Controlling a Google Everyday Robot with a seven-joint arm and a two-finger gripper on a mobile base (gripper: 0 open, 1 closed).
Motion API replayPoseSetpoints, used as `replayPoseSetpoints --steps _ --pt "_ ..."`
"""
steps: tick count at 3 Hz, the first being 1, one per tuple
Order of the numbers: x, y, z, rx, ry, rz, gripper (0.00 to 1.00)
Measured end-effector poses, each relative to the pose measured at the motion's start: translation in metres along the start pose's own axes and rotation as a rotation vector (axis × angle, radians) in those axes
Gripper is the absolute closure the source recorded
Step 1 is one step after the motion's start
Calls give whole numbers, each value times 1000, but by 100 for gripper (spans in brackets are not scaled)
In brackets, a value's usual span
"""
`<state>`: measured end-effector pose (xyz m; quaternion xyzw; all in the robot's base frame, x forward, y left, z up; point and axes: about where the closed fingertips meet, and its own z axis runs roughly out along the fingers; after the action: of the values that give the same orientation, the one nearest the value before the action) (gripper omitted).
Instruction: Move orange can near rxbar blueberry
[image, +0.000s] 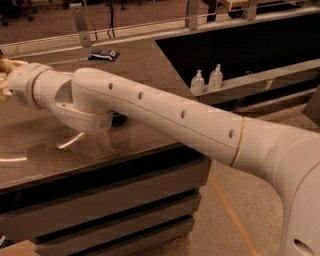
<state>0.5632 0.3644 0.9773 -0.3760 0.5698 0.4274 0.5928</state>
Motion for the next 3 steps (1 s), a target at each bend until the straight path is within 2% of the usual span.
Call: replayPoseSetpoints --steps 1,2,3 --pt "0 0 0 0 0 0 100" --pt "-10 -3 -16 43 39 10 100" --pt "-35 -28 -50 190 70 -27 100"
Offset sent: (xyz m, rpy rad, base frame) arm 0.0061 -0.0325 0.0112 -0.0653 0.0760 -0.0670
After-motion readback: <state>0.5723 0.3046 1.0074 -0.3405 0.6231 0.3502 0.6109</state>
